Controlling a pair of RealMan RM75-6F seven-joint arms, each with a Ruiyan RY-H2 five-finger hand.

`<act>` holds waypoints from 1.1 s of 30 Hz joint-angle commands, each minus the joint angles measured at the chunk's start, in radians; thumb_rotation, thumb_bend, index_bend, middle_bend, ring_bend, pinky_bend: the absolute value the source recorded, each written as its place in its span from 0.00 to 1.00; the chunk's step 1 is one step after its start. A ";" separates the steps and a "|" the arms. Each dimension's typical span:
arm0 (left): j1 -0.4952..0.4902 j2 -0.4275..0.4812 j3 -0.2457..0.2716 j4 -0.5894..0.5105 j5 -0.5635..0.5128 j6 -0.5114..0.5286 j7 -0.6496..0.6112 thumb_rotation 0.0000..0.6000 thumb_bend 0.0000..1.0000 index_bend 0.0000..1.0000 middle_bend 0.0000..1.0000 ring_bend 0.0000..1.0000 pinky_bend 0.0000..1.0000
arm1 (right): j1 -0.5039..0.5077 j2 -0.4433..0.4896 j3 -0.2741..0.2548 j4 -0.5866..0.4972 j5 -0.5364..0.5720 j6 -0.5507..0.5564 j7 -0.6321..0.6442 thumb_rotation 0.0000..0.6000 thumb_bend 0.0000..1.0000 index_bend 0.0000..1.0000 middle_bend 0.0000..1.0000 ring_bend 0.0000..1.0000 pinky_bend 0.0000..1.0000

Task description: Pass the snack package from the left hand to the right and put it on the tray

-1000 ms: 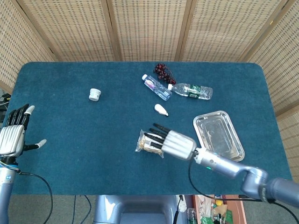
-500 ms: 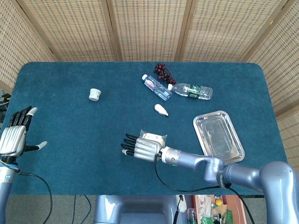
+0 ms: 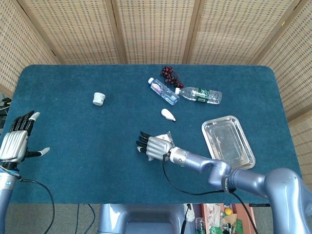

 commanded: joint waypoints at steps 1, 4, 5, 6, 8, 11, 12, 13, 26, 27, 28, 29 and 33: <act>0.000 0.001 -0.002 0.000 0.003 -0.005 -0.002 1.00 0.00 0.00 0.00 0.00 0.00 | -0.002 -0.014 -0.013 0.022 0.017 0.016 -0.007 1.00 0.00 0.27 0.22 0.13 0.08; 0.000 0.001 -0.003 0.001 0.005 -0.011 -0.005 1.00 0.00 0.00 0.00 0.00 0.00 | 0.000 -0.018 -0.033 0.035 0.006 0.053 0.024 1.00 0.05 0.44 0.41 0.32 0.35; 0.000 0.002 -0.004 0.000 0.005 -0.015 -0.006 1.00 0.00 0.00 0.00 0.00 0.00 | 0.001 -0.018 -0.043 0.042 -0.005 0.075 0.041 1.00 0.08 0.47 0.45 0.36 0.40; 0.000 0.002 -0.004 0.000 0.005 -0.018 -0.008 1.00 0.00 0.00 0.00 0.00 0.00 | 0.002 -0.017 -0.051 0.047 -0.014 0.093 0.053 1.00 0.12 0.50 0.49 0.39 0.45; 0.000 0.003 -0.005 0.000 0.006 -0.024 -0.013 1.00 0.00 0.00 0.00 0.00 0.00 | 0.004 -0.012 -0.065 0.057 -0.036 0.137 0.076 1.00 0.17 0.53 0.52 0.43 0.49; 0.000 0.005 -0.007 0.000 0.006 -0.029 -0.016 1.00 0.00 0.00 0.00 0.00 0.00 | 0.004 0.018 -0.073 0.048 -0.060 0.195 0.088 1.00 0.19 0.54 0.53 0.43 0.50; 0.000 0.005 -0.008 0.001 0.006 -0.031 -0.017 1.00 0.00 0.00 0.00 0.00 0.00 | 0.004 0.032 -0.074 0.038 -0.063 0.208 0.089 1.00 0.19 0.54 0.54 0.44 0.50; 0.000 0.005 -0.009 0.001 0.005 -0.033 -0.018 1.00 0.00 0.00 0.00 0.00 0.00 | 0.001 0.054 -0.071 0.024 -0.066 0.228 0.086 1.00 0.19 0.54 0.54 0.44 0.50; -0.002 0.006 -0.005 -0.003 0.029 -0.050 -0.022 1.00 0.00 0.00 0.00 0.00 0.00 | -0.176 0.380 -0.148 -0.119 0.004 0.333 0.014 1.00 0.19 0.54 0.54 0.44 0.50; -0.002 0.006 -0.005 -0.004 0.030 -0.049 -0.021 1.00 0.00 0.00 0.00 0.00 0.00 | -0.186 0.383 -0.156 -0.109 0.006 0.335 0.019 1.00 0.19 0.54 0.54 0.44 0.50; -0.001 0.005 -0.004 -0.005 0.031 -0.048 -0.019 1.00 0.00 0.00 0.00 0.00 0.00 | -0.198 0.383 -0.167 -0.093 0.009 0.338 0.028 1.00 0.19 0.54 0.54 0.44 0.50; -0.001 0.005 -0.003 -0.009 0.036 -0.047 -0.013 1.00 0.00 0.00 0.00 0.00 0.00 | -0.228 0.376 -0.194 -0.053 0.018 0.338 0.049 1.00 0.19 0.54 0.54 0.44 0.50; 0.000 0.002 -0.003 -0.015 0.040 -0.043 -0.002 1.00 0.00 0.00 0.00 0.00 0.00 | -0.266 0.333 -0.240 0.037 -0.004 0.365 0.120 1.00 0.19 0.54 0.54 0.44 0.50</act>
